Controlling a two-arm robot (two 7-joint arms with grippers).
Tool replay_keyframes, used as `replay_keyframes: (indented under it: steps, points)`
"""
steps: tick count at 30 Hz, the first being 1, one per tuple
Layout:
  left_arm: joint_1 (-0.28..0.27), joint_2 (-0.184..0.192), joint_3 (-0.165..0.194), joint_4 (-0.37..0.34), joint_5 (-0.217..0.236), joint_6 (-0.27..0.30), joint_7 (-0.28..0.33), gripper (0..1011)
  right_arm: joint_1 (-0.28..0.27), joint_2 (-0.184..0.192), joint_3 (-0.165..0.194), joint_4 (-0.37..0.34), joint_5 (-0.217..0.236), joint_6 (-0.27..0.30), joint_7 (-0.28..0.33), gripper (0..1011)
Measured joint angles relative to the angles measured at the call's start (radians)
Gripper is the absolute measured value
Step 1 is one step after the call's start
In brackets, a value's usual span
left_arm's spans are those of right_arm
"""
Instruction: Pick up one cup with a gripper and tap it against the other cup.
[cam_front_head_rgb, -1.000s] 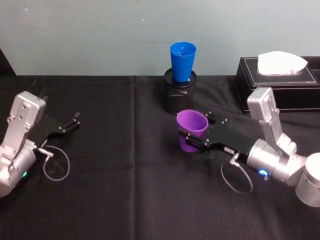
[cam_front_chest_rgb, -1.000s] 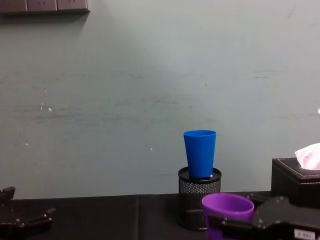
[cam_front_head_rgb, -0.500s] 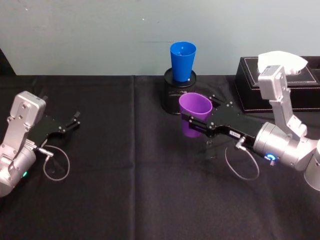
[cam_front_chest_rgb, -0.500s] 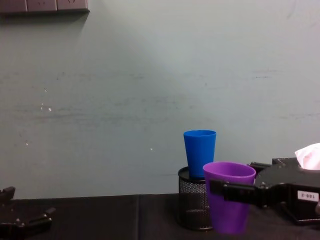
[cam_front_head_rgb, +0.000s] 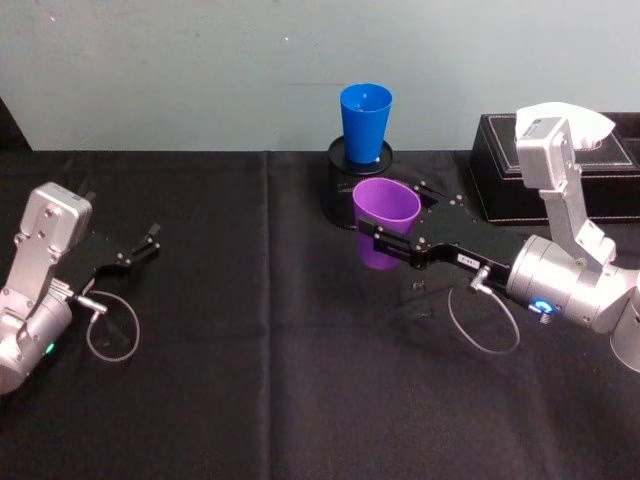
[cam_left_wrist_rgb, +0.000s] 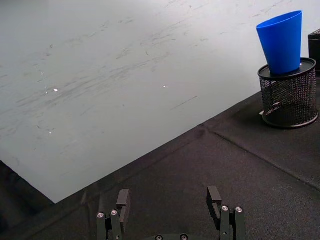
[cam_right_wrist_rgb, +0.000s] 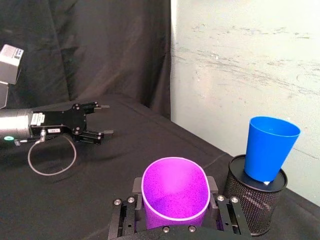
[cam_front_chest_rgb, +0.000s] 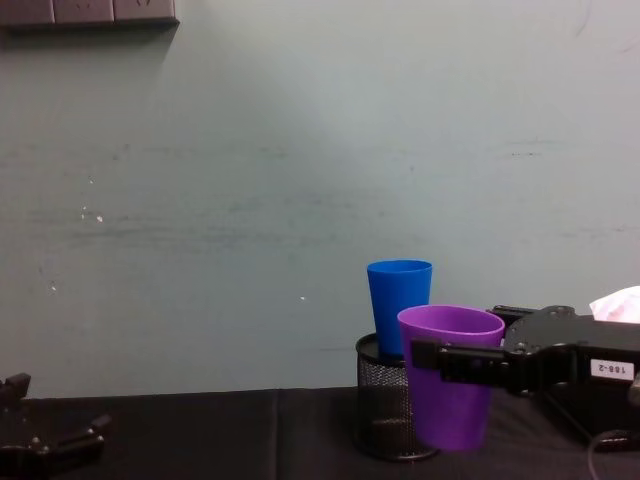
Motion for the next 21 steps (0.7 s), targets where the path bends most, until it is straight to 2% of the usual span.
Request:
replay_keyframes:
  steps: [21]
  points:
    - [0.0,0.0,0.0,0.0,0.0,0.0,0.0,1005,-0.001,-0.001,0.0,0.001,0.0,0.0,-0.002,726]
